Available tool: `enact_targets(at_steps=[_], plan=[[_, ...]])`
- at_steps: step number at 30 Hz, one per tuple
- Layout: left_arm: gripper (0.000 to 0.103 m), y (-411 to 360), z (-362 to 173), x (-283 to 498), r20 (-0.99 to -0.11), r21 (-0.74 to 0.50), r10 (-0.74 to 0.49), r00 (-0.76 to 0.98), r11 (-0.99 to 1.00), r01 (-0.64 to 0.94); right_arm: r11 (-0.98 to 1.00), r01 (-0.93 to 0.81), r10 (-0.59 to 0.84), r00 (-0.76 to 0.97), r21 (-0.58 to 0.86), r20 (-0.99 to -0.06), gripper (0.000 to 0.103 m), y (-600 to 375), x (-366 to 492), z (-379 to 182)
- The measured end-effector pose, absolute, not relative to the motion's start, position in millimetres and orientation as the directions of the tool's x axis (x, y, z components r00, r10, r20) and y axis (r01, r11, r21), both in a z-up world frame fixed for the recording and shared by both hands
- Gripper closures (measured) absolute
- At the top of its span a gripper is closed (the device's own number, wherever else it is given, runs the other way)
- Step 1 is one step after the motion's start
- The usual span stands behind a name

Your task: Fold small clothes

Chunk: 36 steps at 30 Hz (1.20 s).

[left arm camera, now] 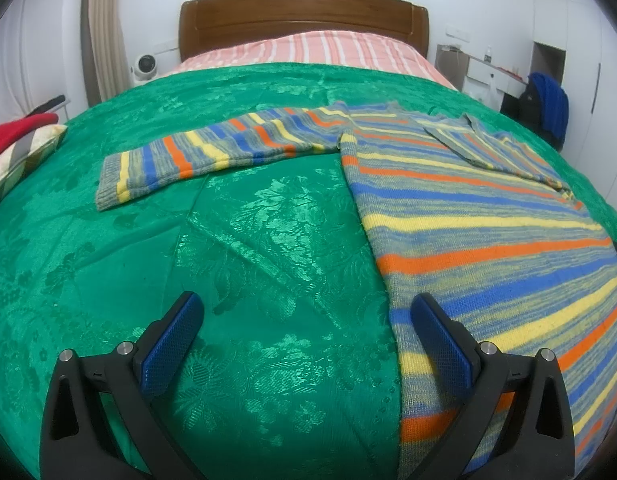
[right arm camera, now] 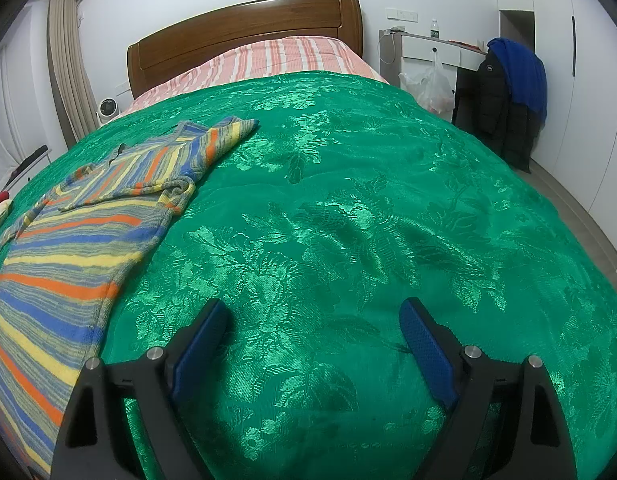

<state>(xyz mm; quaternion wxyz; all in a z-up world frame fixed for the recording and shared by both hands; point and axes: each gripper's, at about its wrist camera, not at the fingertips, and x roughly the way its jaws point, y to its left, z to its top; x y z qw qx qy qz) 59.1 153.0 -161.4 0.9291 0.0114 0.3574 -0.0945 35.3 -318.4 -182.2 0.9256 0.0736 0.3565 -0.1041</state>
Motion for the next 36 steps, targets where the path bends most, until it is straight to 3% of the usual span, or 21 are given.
enact_targets(at_steps=[21, 25, 27, 31, 36], plan=[[0.000, 152.9, -161.9, 59.1, -0.666, -0.046, -0.167, 0.727, 0.982, 0.184, 0.967, 0.245, -0.141, 0.724, 0.061, -0.675, 0.015, -318.3, 35.2, -182.6], [0.001, 154.3, -154.0, 62.8, -0.714, -0.060, -0.181, 0.676, 0.978, 0.199, 0.967, 0.246, -0.141, 0.724, 0.061, -0.675, 0.015, -318.4, 35.3, -182.5], [0.001, 160.2, -142.8, 64.2, -0.742, -0.112, -0.224, 0.632, 0.971, 0.212, 0.967, 0.246, -0.142, 0.724, 0.060, -0.675, 0.015, -318.4, 35.3, -182.5], [0.001, 205.7, -101.3, 78.7, -0.683, -0.310, -0.349, 0.642, 0.934, 0.179, 0.968, 0.245, -0.141, 0.724, 0.061, -0.675, 0.015, -318.0, 36.3, -182.8], [0.001, 303.5, -79.5, 154.9, -0.684, -0.488, -0.347, 0.642, 0.871, -0.048, 0.968, 0.243, -0.137, 0.725, 0.064, -0.674, 0.015, -317.6, 35.7, -182.7]])
